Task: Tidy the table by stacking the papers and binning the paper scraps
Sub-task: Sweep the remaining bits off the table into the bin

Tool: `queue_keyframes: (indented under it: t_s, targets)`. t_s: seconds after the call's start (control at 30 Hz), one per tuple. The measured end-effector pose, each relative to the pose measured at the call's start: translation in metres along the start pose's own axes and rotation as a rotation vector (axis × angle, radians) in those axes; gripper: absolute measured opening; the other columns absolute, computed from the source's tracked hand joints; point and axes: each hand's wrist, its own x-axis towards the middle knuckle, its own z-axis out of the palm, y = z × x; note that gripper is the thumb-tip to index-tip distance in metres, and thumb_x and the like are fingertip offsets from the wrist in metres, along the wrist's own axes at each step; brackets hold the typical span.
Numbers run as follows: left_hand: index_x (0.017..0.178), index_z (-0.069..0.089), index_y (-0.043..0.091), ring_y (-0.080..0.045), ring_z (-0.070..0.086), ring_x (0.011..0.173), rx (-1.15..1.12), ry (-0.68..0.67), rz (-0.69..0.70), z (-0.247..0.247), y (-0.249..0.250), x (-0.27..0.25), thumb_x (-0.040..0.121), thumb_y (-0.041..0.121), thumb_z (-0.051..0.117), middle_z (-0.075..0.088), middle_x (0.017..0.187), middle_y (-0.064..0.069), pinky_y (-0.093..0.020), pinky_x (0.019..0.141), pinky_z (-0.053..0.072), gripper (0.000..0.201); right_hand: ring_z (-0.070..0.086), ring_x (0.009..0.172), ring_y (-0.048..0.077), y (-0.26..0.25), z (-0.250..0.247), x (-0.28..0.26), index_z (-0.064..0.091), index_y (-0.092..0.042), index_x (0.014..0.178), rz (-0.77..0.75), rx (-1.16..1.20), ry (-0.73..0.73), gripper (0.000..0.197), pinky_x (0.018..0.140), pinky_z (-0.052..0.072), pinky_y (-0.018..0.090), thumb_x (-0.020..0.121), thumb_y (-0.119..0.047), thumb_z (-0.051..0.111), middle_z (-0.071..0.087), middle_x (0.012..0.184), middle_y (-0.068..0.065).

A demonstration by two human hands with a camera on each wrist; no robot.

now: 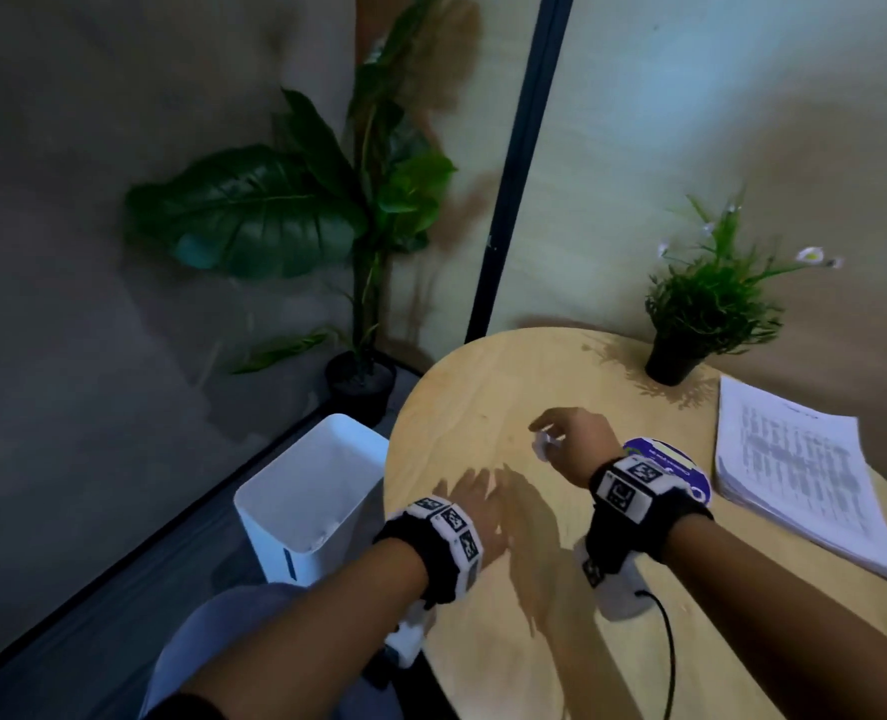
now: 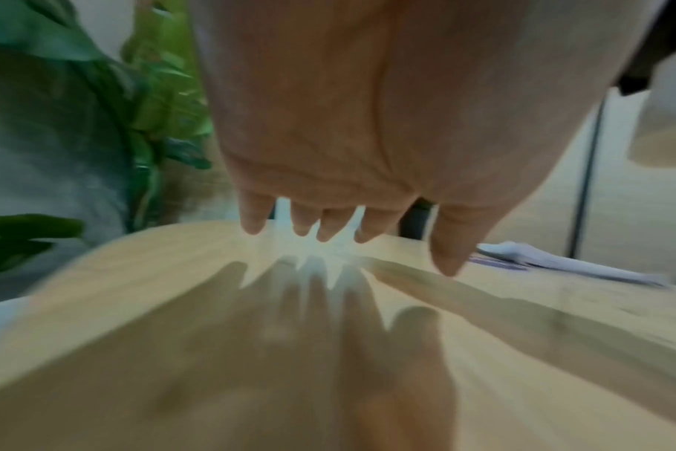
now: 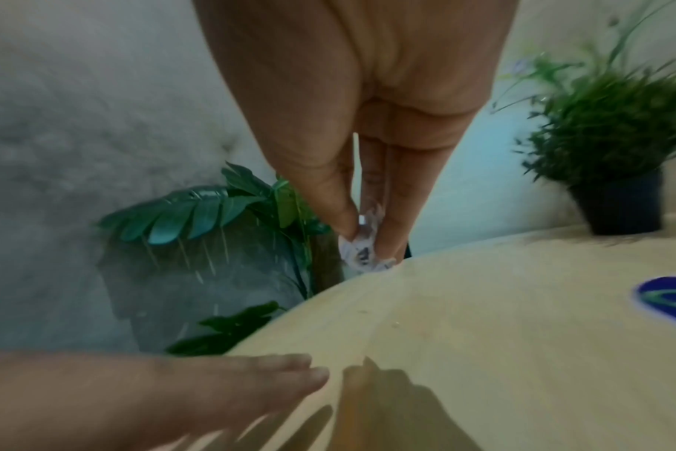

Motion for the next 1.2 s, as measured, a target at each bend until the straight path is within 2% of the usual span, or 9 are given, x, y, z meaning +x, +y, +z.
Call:
queue_keyframes:
  t_s: [0.07, 0.2, 0.33, 0.53, 0.7, 0.83, 1.0, 1.1, 1.2]
  targets:
    - [0.151, 0.008, 0.021, -0.026, 0.011, 0.147, -0.153, 0.160, -0.078, -0.019, -0.032, 0.000, 0.098, 0.038, 0.034, 0.009, 0.159, -0.007, -0.043, 0.119, 0.018, 0.061, 0.061, 0.075, 0.018, -0.023, 0.008, 0.017, 0.067, -0.016, 0.098, 0.003, 0.167, 0.012, 0.014, 0.055, 0.044, 0.019, 0.085, -0.014, 0.062, 0.073, 0.087, 0.005]
    - [0.147, 0.024, 0.017, -0.032, 0.053, 0.117, -0.652, 0.372, -0.040, -0.059, -0.074, 0.000, 0.092, 0.026, 0.055, 0.039, 0.141, -0.015, -0.034, 0.094, 0.045, 0.064, 0.061, 0.062, 0.019, -0.062, 0.039, 0.044, 0.054, -0.020, 0.069, 0.090, 0.496, -0.076, 0.025, 0.063, 0.051, 0.027, 0.071, -0.018, 0.079, 0.062, 0.063, -0.001]
    - [0.120, 0.055, 0.009, -0.026, 0.059, 0.083, -0.608, 0.375, -0.002, -0.078, -0.102, -0.004, 0.093, 0.018, 0.054, 0.062, 0.114, -0.019, -0.024, 0.062, 0.038, 0.029, 0.059, 0.053, 0.022, -0.085, 0.066, 0.056, 0.052, -0.011, 0.078, 0.146, 0.836, -0.158, 0.015, 0.063, 0.055, 0.038, 0.086, -0.003, 0.062, 0.061, 0.072, 0.014]
    - [0.117, 0.060, 0.003, -0.032, 0.058, 0.113, -0.323, 0.154, -0.195, -0.070, -0.172, 0.003, 0.095, 0.021, 0.050, 0.061, 0.124, -0.015, -0.031, 0.087, 0.045, 0.030, 0.058, 0.066, 0.027, -0.048, 0.078, 0.052, 0.054, -0.018, 0.083, 0.098, 0.728, -0.248, 0.016, 0.074, 0.052, 0.043, 0.093, -0.006, 0.051, 0.061, 0.085, 0.013]
    - [0.098, 0.061, 0.014, -0.024, 0.060, 0.085, -0.237, -0.025, -0.327, -0.038, -0.229, 0.016, 0.089, 0.030, 0.057, 0.065, 0.113, -0.012, -0.031, 0.077, 0.046, 0.018, 0.058, 0.063, 0.026, 0.024, 0.066, 0.040, 0.059, -0.015, 0.077, 0.139, 0.588, -0.250, 0.023, 0.063, 0.049, 0.035, 0.091, 0.003, 0.052, 0.061, 0.075, 0.011]
    - [0.148, 0.023, 0.019, -0.026, 0.036, 0.139, -0.240, -0.071, -0.433, -0.013, -0.241, 0.033, 0.095, 0.049, 0.039, 0.029, 0.155, -0.008, -0.036, 0.112, 0.031, 0.064, 0.059, 0.064, 0.023, 0.070, 0.040, 0.036, 0.058, -0.012, 0.080, 0.209, 0.456, -0.168, 0.019, 0.050, 0.052, 0.022, 0.091, 0.002, 0.053, 0.063, 0.077, 0.012]
    - [0.150, 0.014, 0.016, -0.035, 0.036, 0.136, -0.353, 0.178, -0.396, -0.023, -0.198, 0.058, 0.097, 0.045, 0.035, 0.021, 0.155, -0.017, -0.042, 0.109, 0.035, 0.064, 0.059, 0.078, 0.029, 0.124, 0.016, 0.043, 0.058, -0.018, 0.072, 0.264, 0.141, 0.006, 0.019, 0.060, 0.044, 0.029, 0.085, -0.005, 0.061, 0.065, 0.077, 0.004]
    - [0.151, 0.013, 0.019, -0.030, 0.010, 0.147, -0.309, 0.362, -0.271, -0.041, -0.161, 0.071, 0.096, 0.047, 0.036, 0.002, 0.160, -0.007, -0.049, 0.118, 0.017, 0.066, 0.062, 0.097, 0.029, 0.151, 0.008, 0.043, 0.060, -0.016, 0.085, 0.316, 0.028, 0.000, 0.003, 0.074, 0.037, 0.025, 0.086, -0.014, 0.061, 0.067, 0.100, 0.013]
    - [0.152, 0.005, 0.020, -0.021, -0.008, 0.149, -0.171, 0.323, -0.117, -0.057, -0.118, 0.082, 0.092, 0.060, 0.027, -0.008, 0.161, 0.000, -0.050, 0.118, 0.000, 0.076, 0.060, 0.107, 0.032, 0.180, 0.002, 0.045, 0.063, -0.011, 0.108, 0.353, -0.037, 0.016, 0.021, 0.083, 0.043, 0.030, 0.088, -0.016, 0.058, 0.064, 0.115, 0.015]
